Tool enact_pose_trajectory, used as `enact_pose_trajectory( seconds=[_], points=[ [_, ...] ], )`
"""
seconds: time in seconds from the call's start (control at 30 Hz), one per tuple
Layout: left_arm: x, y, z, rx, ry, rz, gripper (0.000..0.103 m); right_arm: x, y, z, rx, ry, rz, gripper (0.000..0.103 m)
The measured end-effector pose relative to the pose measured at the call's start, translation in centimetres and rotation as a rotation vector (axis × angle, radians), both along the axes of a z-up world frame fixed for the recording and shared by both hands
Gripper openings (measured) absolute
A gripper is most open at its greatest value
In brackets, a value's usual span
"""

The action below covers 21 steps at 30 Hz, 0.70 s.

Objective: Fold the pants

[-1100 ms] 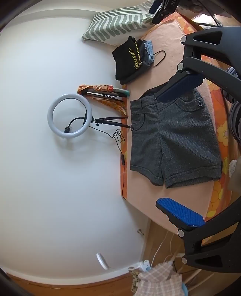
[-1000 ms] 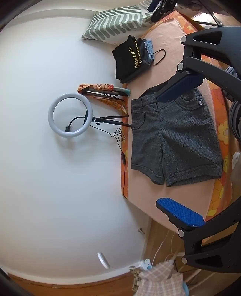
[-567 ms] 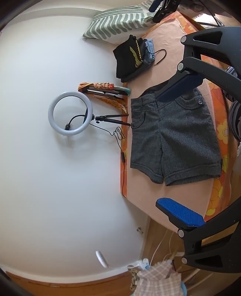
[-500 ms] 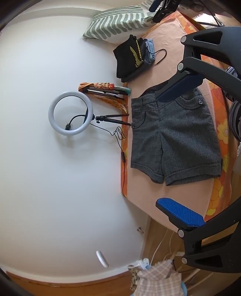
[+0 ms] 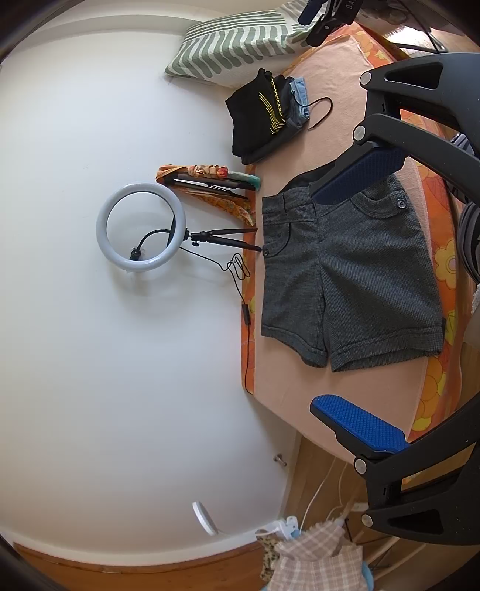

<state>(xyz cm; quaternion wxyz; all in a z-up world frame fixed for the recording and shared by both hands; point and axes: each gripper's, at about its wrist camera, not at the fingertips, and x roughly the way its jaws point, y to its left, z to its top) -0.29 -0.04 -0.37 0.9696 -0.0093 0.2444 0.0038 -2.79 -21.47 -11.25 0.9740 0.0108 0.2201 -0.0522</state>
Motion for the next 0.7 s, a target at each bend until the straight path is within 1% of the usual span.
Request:
enact_pose_trajectory(
  seconds=[0.7],
  points=[
    [0.22, -0.03, 0.23, 0.004, -0.004, 0.001, 0.103, 0.0, 0.61, -0.11, -0.003, -0.006, 0.011, 0.103]
  ],
)
